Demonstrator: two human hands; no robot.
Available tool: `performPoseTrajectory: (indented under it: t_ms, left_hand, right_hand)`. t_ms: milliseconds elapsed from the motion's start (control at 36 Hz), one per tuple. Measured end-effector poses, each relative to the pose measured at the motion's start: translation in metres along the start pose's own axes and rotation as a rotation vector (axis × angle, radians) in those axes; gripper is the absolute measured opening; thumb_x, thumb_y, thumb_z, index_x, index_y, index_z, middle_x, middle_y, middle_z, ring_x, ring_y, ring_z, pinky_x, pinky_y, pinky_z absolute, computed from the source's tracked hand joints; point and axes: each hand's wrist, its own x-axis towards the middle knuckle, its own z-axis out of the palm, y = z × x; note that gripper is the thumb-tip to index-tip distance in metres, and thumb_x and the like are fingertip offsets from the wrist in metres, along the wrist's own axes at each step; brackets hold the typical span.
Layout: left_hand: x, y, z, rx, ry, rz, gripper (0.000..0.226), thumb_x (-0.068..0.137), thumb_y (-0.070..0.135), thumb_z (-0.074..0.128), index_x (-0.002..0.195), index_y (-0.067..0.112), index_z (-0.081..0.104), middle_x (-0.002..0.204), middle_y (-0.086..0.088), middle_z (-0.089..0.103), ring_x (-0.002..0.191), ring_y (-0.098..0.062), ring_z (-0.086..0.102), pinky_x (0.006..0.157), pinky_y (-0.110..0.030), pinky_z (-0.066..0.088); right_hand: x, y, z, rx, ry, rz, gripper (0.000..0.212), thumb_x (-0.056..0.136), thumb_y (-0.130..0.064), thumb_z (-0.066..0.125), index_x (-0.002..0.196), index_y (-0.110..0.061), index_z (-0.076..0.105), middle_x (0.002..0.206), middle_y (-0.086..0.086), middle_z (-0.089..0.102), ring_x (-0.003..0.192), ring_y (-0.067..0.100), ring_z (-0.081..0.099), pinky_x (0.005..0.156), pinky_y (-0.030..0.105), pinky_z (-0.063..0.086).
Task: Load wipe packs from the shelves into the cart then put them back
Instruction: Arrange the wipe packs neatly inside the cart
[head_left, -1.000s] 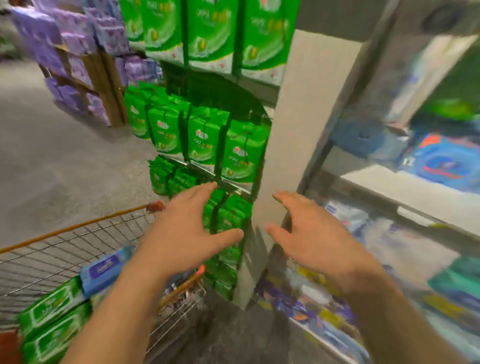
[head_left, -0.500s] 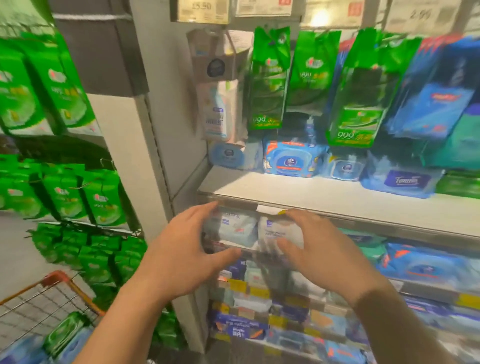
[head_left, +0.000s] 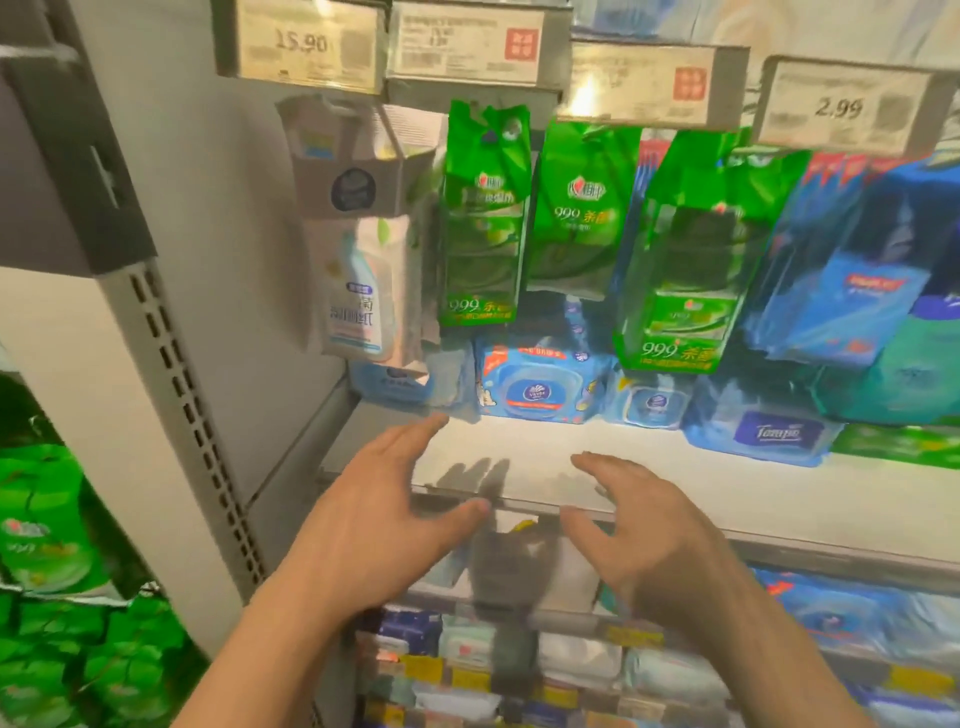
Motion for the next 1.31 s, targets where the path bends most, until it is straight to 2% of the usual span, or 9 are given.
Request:
performPoseTrajectory:
  t_ms: [222,389,611,722,806,917,1000,1111,1306]
  left_hand:
    - [0.051,-0.018,-0.001,-0.119,-0.013,0.000,0.079,0.082,0.058,0.072,0.152,0.045,0.037,0.148,0.025,0.044,0.116,-0.026,0.061,0.105,-0.030,0.046]
    - [0.078,-0.021,0.005,-0.168,0.010,0.003,0.073,0.086,0.055,0.069,0.151,0.042,0.040,0.149,0.025,0.044,0.136,0.006,0.041,0.115,-0.022,0.035]
    - [0.107,-0.022,0.018,-0.453,-0.007,-0.091,0.104,0.069,0.079,0.062,0.159,0.042,0.023,0.158,0.030,0.030,0.141,0.015,0.031,0.123,-0.028,0.027]
    - [0.121,-0.006,0.020,-0.620,0.043,-0.150,0.121,0.057,0.090,0.059,0.159,0.041,0.016,0.162,0.030,0.020,0.146,0.014,0.020,0.127,-0.034,0.019]
    - [0.135,0.010,0.022,-0.650,0.145,-0.266,0.109,0.060,0.084,0.049,0.155,0.034,0.033,0.161,0.016,0.035,0.148,-0.002,0.031,0.125,-0.039,0.024]
    - [0.155,0.029,0.026,-0.719,0.246,-0.370,0.032,0.085,0.068,0.056,0.106,0.045,0.048,0.131,0.019,0.043,0.131,-0.008,0.042,0.110,-0.032,0.032]
    - [0.172,0.039,0.026,-0.767,0.327,-0.430,0.058,0.092,0.063,0.055,0.139,0.030,0.050,0.129,0.018,0.041,0.133,-0.014,0.043,0.106,-0.030,0.031]
    - [0.193,0.034,0.025,-0.833,0.355,-0.499,0.073,0.064,0.076,0.052,0.111,0.022,0.070,0.112,0.000,0.073,0.111,-0.024,0.066,0.105,-0.050,0.048]
    - [0.216,0.020,0.035,-0.850,0.366,-0.511,0.072,0.066,0.075,0.054,0.110,0.022,0.072,0.110,0.002,0.075,0.108,-0.022,0.068,0.100,-0.051,0.051]
  right_hand:
    - [0.062,-0.025,-0.004,-0.031,0.071,-0.002,0.058,0.098,-0.046,0.057,0.151,-0.033,0.041,0.156,-0.013,0.042,0.141,0.005,0.038,0.110,0.014,0.022]
    - [0.093,-0.030,0.002,-0.046,0.047,0.021,0.059,0.097,-0.050,0.055,0.152,-0.037,0.037,0.157,-0.015,0.039,0.143,0.006,0.035,0.112,0.015,0.020]
    - [0.138,-0.029,0.006,0.175,0.126,-0.035,0.063,0.094,-0.041,0.064,0.150,-0.020,0.045,0.152,-0.005,0.048,0.139,0.008,0.040,0.108,0.010,0.023]
    - [0.162,-0.032,0.007,0.318,0.145,0.064,0.071,0.094,-0.048,0.061,0.154,-0.021,0.036,0.158,-0.003,0.040,0.145,0.012,0.034,0.114,0.022,0.022]
    - [0.179,-0.034,0.006,0.438,0.171,0.097,0.044,0.092,-0.051,0.064,0.124,-0.025,0.046,0.130,-0.003,0.053,0.120,0.015,0.049,0.095,0.027,0.035]
    - [0.195,-0.043,0.006,0.635,0.200,0.057,0.053,0.081,-0.062,0.069,0.120,-0.030,0.053,0.113,-0.015,0.063,0.109,0.010,0.057,0.085,0.025,0.039]
    - [0.207,-0.048,0.005,0.736,0.217,0.052,0.076,0.063,-0.075,0.062,0.121,-0.026,0.062,0.113,-0.014,0.069,0.109,0.010,0.063,0.093,0.031,0.048]
    - [0.217,-0.052,0.002,0.913,0.153,0.069,0.053,0.079,-0.059,0.075,0.115,-0.020,0.069,0.103,-0.012,0.073,0.104,0.014,0.067,0.094,0.032,0.050]
    - [0.226,-0.053,0.011,1.003,0.089,0.056,0.025,0.085,-0.048,0.076,0.089,-0.023,0.077,0.090,-0.006,0.078,0.095,0.016,0.073,0.090,0.037,0.057]
